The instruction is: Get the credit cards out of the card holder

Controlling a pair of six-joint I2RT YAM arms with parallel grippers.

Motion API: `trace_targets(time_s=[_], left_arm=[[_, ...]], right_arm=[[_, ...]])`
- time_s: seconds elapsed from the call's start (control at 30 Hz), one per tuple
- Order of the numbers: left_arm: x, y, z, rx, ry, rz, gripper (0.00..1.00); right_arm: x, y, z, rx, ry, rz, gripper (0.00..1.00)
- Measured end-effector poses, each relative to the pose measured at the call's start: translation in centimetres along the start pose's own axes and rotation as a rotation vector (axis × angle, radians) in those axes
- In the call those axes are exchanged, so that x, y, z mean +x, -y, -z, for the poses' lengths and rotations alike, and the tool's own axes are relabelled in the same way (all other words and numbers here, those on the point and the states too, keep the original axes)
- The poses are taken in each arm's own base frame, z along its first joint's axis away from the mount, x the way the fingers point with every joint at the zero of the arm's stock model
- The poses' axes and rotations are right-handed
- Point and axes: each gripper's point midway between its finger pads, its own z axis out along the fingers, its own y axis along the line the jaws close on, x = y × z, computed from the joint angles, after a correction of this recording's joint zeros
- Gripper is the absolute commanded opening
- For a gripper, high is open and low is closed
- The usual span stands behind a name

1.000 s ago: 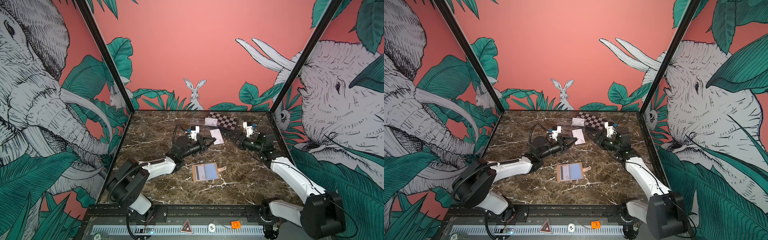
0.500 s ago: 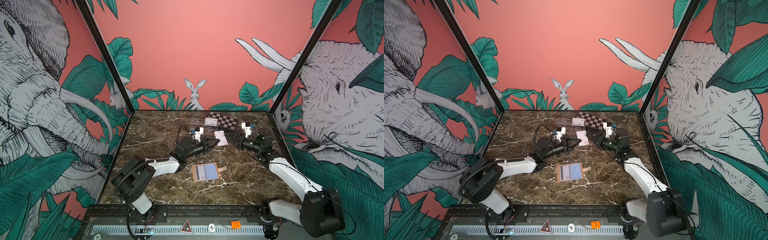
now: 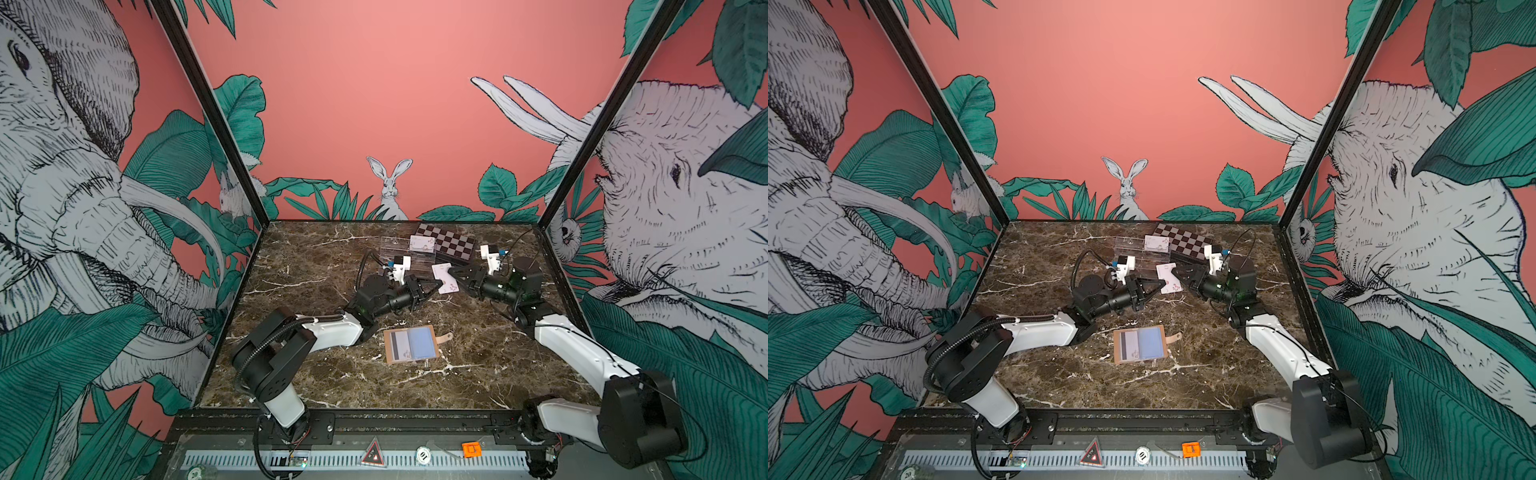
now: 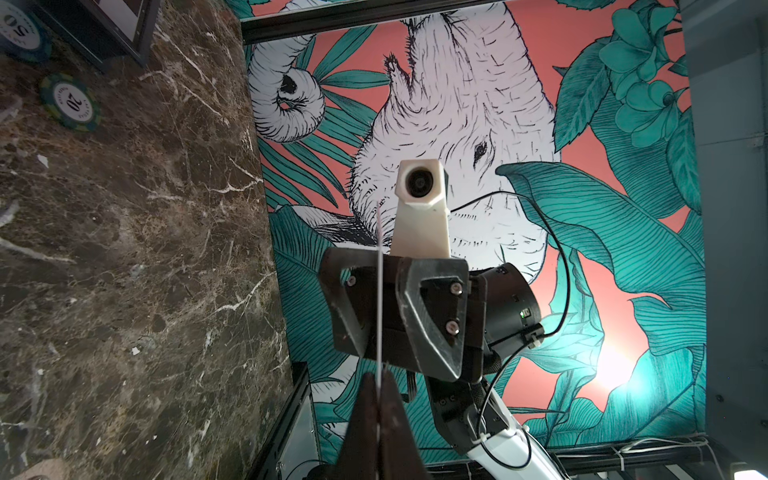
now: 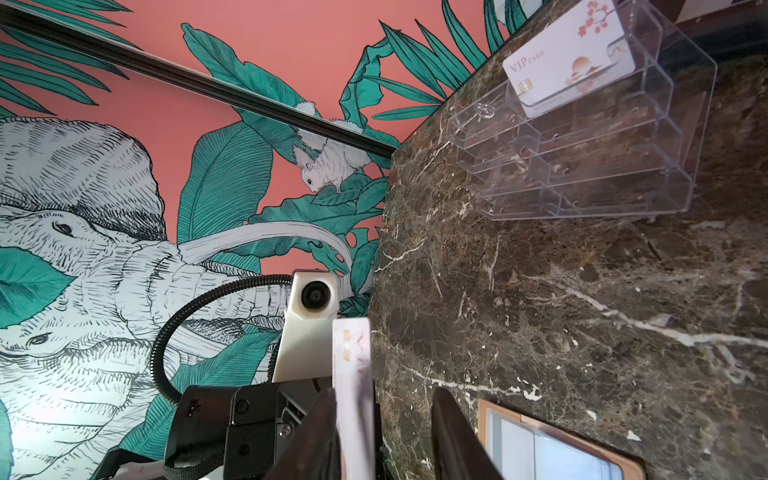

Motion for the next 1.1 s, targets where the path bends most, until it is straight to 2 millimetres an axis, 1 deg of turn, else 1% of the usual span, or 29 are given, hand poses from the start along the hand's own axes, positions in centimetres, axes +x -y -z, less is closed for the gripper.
trace_targets(time_s=[0.27,0.4,0.47,0.5,0.6,0.67,0.8,0.9,1.1], left_arm=[[0.0,-0.2,-0.2,0.006,-0.001,0.014,0.00],[0.1,-0.6,-0.2,-0.002,-0.003,0.021,0.00],[0.1,-1.0,-0.3,-0.008,-0.004,0.026,0.02],[0.1,-1.0,-0.3,-0.006,-0.003,0.025,0.11],[0.1,-1.1,-0.4,-0.005,-0.002,0.030,0.33],[0.1,-0.9,-0.4,0.002,-0.001,0.029,0.46],[0.0,-0.7,-0.4,0.009,0.006,0.013,0.65],[0.0,-0.8,-0.3,0.003,0.007,-0.003,0.72],[-0.1,-0.9,0.5,-0.037,0.017,-0.051,0.79]], right_arm=[[0.5,0.6,-0.1,-0.011,-0.009,-0.021,0.19],[0.4,0.2,-0.1,-0.027,-0.009,-0.017,0.00],[0.3,0.0,-0.1,-0.036,-0.006,-0.012,0.00],[0.3,0.0,-0.1,-0.038,-0.006,-0.015,0.00],[0.3,-0.1,-0.2,-0.044,-0.011,-0.018,0.00],[0.4,-0.1,-0.2,-0.047,-0.018,-0.019,0.00],[0.6,0.0,-0.2,-0.043,-0.026,-0.019,0.00],[0.8,0.3,-0.2,-0.034,-0.033,-0.019,0.00],[1.1,0.6,-0.1,-0.020,-0.044,-0.010,0.00]])
